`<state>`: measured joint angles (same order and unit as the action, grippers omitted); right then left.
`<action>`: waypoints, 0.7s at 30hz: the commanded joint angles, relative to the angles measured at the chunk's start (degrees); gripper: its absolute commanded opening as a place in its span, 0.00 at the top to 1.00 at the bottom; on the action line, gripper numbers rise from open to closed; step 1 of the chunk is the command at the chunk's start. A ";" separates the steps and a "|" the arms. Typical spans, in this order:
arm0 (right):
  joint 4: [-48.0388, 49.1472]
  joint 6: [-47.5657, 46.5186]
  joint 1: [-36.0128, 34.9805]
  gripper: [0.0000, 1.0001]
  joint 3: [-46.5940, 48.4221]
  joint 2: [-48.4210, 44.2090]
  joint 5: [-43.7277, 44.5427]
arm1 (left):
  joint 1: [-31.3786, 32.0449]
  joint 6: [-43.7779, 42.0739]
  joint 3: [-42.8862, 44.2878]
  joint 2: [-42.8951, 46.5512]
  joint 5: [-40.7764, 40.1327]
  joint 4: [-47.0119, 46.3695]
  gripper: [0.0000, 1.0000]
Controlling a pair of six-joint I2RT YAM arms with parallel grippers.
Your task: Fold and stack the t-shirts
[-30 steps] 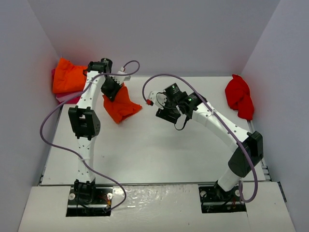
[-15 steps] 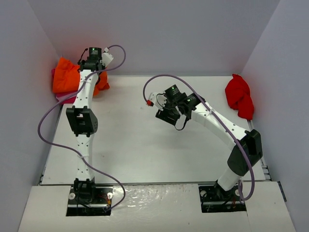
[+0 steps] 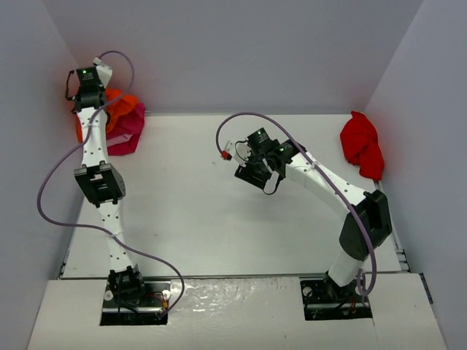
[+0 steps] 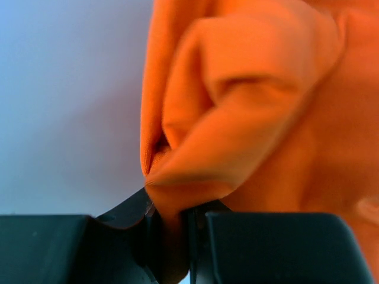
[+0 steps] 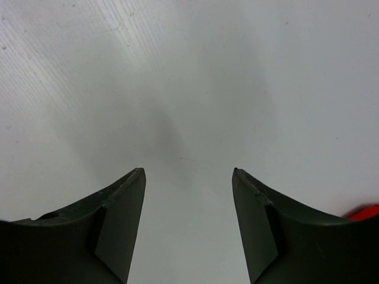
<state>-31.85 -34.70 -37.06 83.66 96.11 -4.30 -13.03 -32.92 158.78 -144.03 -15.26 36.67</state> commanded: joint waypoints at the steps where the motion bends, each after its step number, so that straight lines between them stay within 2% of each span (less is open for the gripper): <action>1: 1.53 0.57 0.41 0.43 1.43 1.34 -1.02 | -5.66 2.98 2.73 2.07 -3.70 -3.91 1.00; 4: 1.44 0.69 0.37 0.43 1.73 2.15 -1.23 | -6.56 3.67 2.32 0.75 -3.74 -3.59 1.00; 9: 1.38 0.74 0.37 0.45 1.83 2.81 -0.97 | -6.78 6.25 2.84 -0.85 1.71 0.31 1.00; 13: 1.31 0.87 0.41 0.46 2.36 3.72 -0.83 | -5.37 4.99 2.63 -1.43 1.55 0.42 1.00; 16: 1.28 0.80 0.32 0.48 2.60 4.05 -1.14 | -4.82 4.94 2.79 -0.96 1.30 -0.16 1.00; 21: 1.38 0.60 0.41 0.45 1.79 4.12 -1.34 | -2.67 4.26 0.09 2.48 3.42 -0.68 1.00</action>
<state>-31.46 -34.50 -37.06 83.88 100.84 -4.99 -17.77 -28.46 159.10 -148.05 -12.50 38.29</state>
